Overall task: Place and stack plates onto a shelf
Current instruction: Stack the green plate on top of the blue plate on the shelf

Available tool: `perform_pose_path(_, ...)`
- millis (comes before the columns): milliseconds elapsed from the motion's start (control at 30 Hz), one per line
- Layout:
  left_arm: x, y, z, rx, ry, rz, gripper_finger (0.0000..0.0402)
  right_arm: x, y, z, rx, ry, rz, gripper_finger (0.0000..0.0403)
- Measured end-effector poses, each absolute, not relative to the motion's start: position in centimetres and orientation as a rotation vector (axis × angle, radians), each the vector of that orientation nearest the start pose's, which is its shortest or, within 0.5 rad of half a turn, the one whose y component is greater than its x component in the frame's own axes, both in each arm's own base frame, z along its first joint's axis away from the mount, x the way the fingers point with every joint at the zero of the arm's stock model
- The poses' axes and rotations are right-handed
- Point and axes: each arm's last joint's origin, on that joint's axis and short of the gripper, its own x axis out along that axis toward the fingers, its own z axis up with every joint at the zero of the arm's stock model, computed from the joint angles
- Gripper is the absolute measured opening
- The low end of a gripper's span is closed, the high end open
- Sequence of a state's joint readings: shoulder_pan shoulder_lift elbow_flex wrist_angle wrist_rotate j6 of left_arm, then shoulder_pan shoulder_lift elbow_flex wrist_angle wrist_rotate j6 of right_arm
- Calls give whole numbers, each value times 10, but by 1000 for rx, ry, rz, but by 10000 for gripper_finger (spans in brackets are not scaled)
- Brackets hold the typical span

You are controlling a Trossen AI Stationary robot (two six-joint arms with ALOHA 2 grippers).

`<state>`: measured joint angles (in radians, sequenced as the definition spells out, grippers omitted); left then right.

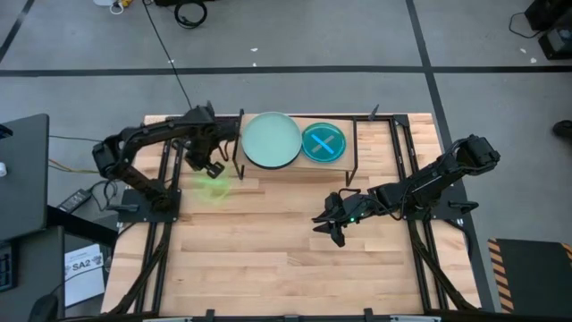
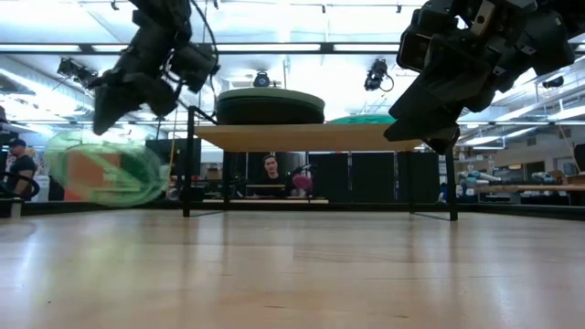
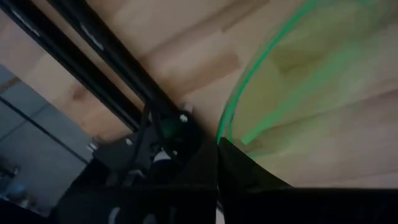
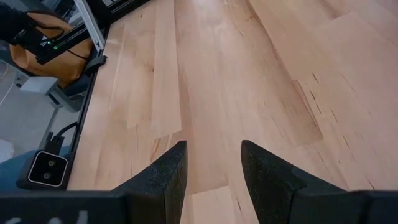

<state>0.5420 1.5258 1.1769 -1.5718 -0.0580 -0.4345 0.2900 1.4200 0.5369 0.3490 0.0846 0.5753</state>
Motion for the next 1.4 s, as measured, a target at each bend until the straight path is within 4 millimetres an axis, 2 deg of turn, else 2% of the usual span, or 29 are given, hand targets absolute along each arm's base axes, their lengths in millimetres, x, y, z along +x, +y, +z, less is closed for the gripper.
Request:
perform_pose_path(300,170,81,242,-866,1796,773,0,256,72,164,461,560,31,157)
perform_pose_path(567,165,35,258,-958,1728,688,0,257,71,166,460,536,20,157)
perform_pose_path(800,163,-5,264,-978,1755,682,0,258,72,169,469,496,32,157)
perform_pose_path(1033,175,-38,262,-1002,1659,635,0,261,70,174,465,422,-30,157)
perform_pose_path(1267,201,-61,265,-1066,1385,465,0,264,67,182,469,306,-118,157)
perform_pose_path(1400,213,-67,269,-1079,1239,401,0,267,66,191,561,201,-125,157)
